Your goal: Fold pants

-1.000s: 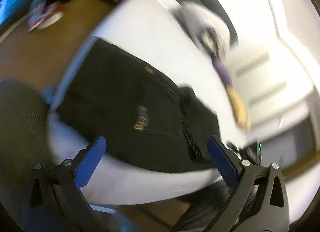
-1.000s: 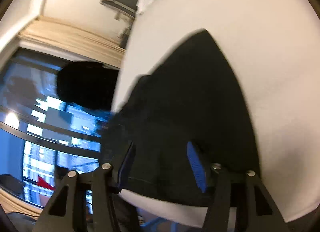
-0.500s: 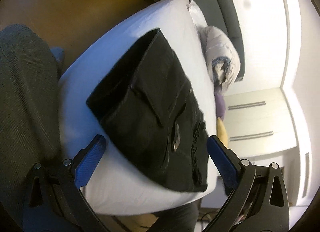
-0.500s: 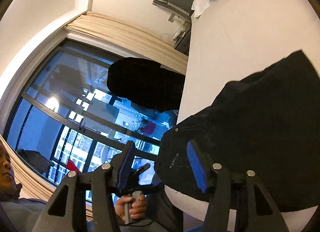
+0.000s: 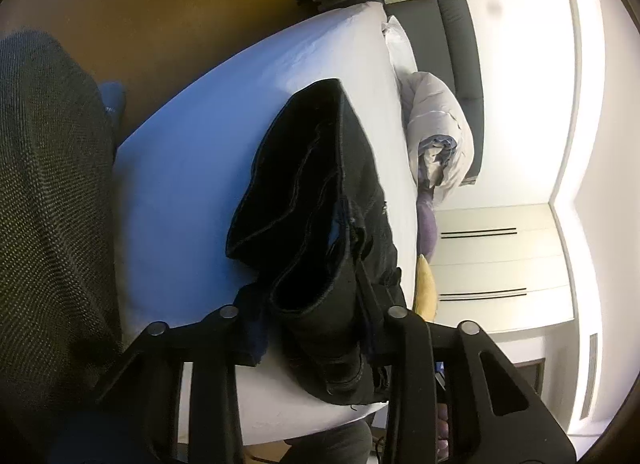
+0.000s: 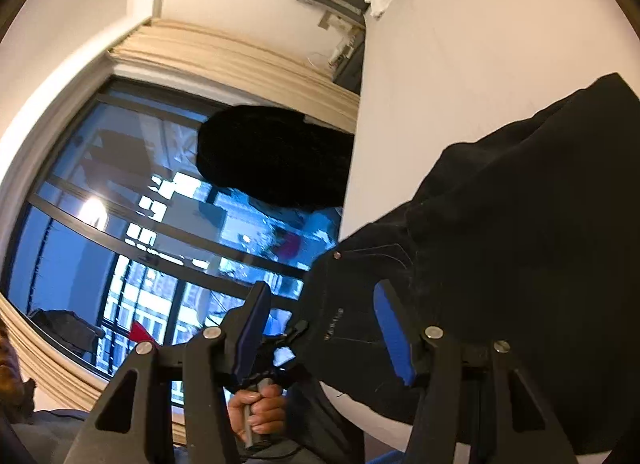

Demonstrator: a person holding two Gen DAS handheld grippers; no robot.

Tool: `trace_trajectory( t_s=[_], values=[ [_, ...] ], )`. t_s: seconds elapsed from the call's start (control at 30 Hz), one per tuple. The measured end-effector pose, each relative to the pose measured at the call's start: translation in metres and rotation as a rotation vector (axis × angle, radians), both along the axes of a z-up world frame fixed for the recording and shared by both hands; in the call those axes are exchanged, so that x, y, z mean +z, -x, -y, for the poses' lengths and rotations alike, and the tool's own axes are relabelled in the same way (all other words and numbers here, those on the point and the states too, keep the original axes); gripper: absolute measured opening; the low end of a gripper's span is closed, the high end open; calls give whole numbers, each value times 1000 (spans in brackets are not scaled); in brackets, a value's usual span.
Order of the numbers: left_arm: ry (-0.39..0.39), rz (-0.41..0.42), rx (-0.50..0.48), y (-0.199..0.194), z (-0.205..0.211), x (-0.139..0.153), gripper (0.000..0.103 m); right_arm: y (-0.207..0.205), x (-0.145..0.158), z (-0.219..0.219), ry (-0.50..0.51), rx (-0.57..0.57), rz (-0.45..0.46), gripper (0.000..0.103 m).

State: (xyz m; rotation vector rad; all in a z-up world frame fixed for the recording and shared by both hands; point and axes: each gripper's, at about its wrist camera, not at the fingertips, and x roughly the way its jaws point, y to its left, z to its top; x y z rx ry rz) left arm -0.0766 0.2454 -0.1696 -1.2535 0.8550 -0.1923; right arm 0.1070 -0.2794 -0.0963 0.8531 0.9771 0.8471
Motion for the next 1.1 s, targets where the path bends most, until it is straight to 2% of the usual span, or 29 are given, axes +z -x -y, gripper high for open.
trace_trajectory(
  t_s=[0.17,0.3,0.33,0.4,0.43,0.53,0.67,0.8,0.93,1.0,1.1],
  values=[
    [-62,53,1,-1,4,30,19,-27,-10,-19,84,44,-59,58],
    [-122,85,-23,-3,10,56,17,-45,-27,-32,126,88,-112,58],
    [-126,83,-22,-4,12,58,17,-49,-33,-36,140,104,-139,59],
    [-130,76,-21,-9,15,63,16,-55,-61,-44,243,121,-256,70],
    [-134,70,-21,-8,15,65,16,-55,-71,-46,272,124,-278,67],
    [-165,73,-30,-10,18,74,15,-48,-71,-44,263,101,-208,67],
    [-224,94,-54,-19,27,91,15,-36,-67,-50,317,88,-107,67],
    [-276,122,-85,-32,43,113,14,-34,-68,-48,305,68,-82,68],
    [-345,164,-131,-43,65,144,14,-37,-62,-24,177,20,-158,71],
    [-415,209,-187,-52,90,168,14,-34,-50,-4,97,-22,-127,74],
    [-522,277,-308,-68,145,197,14,-31,-25,24,80,-37,-70,77]
  ],
)
